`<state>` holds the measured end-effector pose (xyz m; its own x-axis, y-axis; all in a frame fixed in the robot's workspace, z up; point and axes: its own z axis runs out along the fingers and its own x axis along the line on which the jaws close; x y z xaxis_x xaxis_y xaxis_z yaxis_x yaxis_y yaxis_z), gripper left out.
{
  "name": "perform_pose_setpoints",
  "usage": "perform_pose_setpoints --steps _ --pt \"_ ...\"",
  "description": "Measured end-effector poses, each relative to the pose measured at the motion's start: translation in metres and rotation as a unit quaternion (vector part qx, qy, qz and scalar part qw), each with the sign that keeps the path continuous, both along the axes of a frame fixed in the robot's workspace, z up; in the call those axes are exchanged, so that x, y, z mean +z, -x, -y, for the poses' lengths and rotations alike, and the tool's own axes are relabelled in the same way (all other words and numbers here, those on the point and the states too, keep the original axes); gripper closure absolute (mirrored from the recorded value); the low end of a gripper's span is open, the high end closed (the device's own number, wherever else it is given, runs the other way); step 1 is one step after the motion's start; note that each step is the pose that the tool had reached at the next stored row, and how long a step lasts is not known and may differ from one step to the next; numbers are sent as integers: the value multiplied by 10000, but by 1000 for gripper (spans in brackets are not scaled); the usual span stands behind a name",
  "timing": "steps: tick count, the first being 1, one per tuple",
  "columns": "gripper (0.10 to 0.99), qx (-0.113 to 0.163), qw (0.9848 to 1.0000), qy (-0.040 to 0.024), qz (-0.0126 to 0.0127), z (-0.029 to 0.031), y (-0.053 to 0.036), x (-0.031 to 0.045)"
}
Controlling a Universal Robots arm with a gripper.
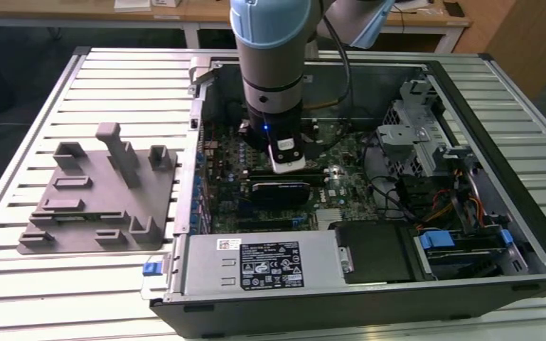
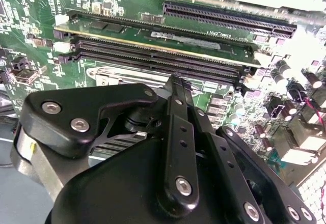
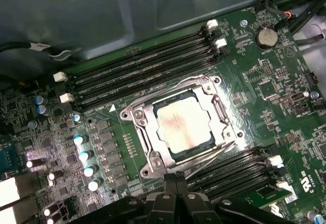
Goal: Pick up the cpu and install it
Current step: 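Install the second cpu locking lever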
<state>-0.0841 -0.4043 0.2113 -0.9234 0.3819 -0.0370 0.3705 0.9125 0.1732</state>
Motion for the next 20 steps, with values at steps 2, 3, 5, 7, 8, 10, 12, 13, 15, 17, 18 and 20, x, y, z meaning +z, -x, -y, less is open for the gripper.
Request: perform_pose_setpoints --steps 2,3,5,7,8,10,12,13,15,17,18,20 --pt "980 0 10000 -18 0 16 0 -2" --pt "980 0 10000 -32 0 19 0 -3" --pt "980 0 10000 -60 0 24 0 -6" --pt "980 0 10000 -77 0 35 0 -6" --pt "980 0 10000 -81 0 41 0 -6" --pt "980 0 10000 -96 0 53 0 -6" --pt "980 0 9999 -133 0 62 0 -6" --pt "980 0 9998 -173 0 64 1 -6" --pt "980 0 9996 -275 0 64 8 -12" --pt "980 0 9994 -344 0 66 13 -21" --pt "980 0 9994 -352 0 71 14 -25" --pt "980 0 9993 -361 0 83 14 -31"
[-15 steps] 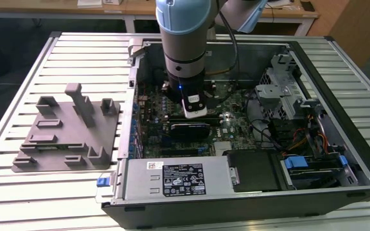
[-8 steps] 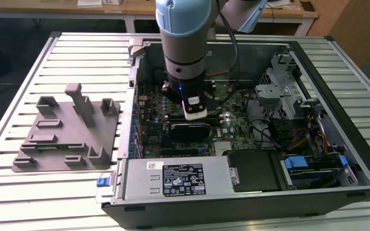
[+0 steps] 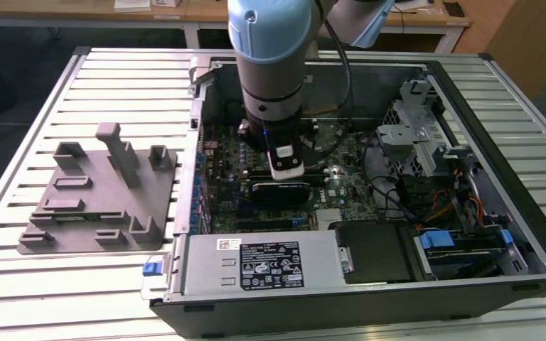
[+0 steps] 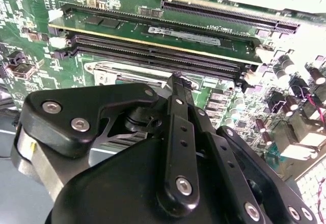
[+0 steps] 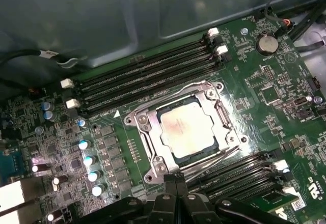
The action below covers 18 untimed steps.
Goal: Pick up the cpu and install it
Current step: 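Install the second cpu locking lever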
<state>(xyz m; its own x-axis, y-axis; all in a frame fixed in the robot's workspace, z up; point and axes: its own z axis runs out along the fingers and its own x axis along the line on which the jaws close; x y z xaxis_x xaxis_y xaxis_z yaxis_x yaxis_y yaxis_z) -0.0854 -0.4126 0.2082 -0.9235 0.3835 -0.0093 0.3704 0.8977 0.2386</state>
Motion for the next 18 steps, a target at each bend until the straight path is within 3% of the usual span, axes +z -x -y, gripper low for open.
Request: perform_pose_setpoints --steps 5,11,18 --pt "980 0 10000 -16 0 55 1 -2" --pt "980 0 9998 -197 0 62 21 -33" --pt "980 0 9998 -206 0 62 80 -69"
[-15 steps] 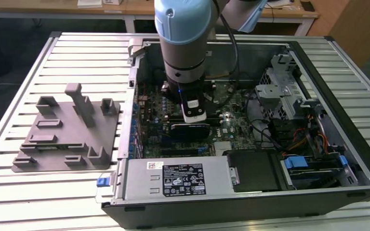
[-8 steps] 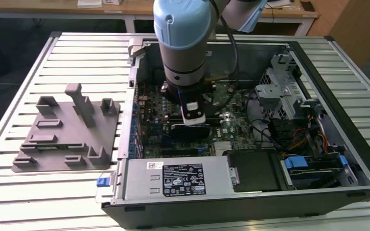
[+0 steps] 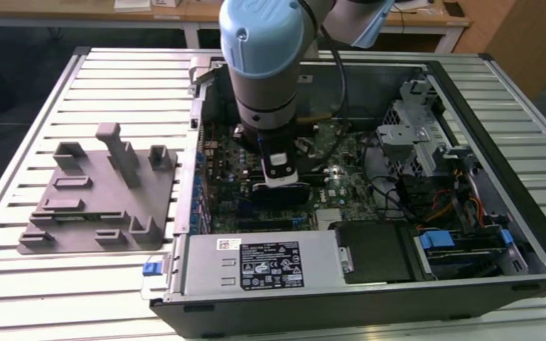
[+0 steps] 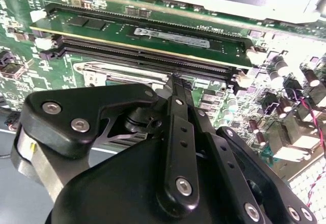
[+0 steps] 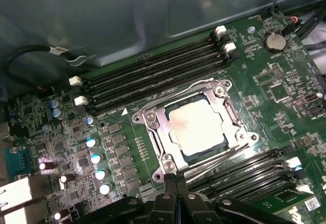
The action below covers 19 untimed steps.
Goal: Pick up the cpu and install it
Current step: 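Install the second cpu locking lever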
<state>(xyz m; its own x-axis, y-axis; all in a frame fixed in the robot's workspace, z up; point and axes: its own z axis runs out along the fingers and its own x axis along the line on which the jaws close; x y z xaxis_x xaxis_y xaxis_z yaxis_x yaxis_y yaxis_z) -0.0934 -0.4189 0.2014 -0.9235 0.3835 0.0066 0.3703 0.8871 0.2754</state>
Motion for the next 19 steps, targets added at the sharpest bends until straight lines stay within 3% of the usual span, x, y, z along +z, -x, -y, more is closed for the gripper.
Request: perform_pose_setpoints --steps 12,19 --pt "980 1 9999 -135 0 -1 27 -54" --pt "980 0 9999 -144 0 -8 56 -82"
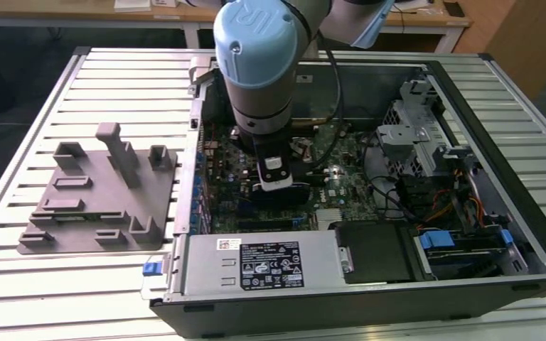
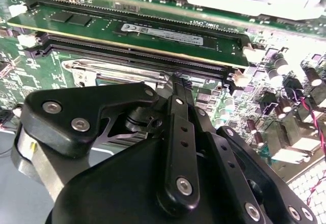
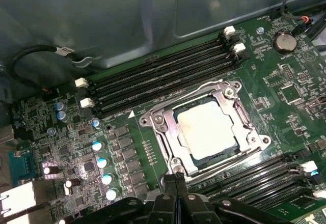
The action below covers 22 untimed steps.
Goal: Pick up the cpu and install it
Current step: 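Install the second cpu locking lever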
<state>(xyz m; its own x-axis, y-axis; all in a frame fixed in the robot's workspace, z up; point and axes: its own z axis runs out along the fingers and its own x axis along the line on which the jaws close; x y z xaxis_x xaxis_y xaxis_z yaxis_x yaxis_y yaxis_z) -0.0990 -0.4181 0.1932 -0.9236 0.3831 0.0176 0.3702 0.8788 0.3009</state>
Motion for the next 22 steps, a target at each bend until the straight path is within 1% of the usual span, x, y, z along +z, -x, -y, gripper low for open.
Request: perform_pose_setpoints --steps 12,17,20,22 --pt "980 4 10000 2 -1 -22 12 -43" --pt "980 4 10000 62 1 -24 18 -48" --pt "980 4 10000 71 0 -23 18 -45" --pt "980 3 10000 72 0 -22 19 -27"
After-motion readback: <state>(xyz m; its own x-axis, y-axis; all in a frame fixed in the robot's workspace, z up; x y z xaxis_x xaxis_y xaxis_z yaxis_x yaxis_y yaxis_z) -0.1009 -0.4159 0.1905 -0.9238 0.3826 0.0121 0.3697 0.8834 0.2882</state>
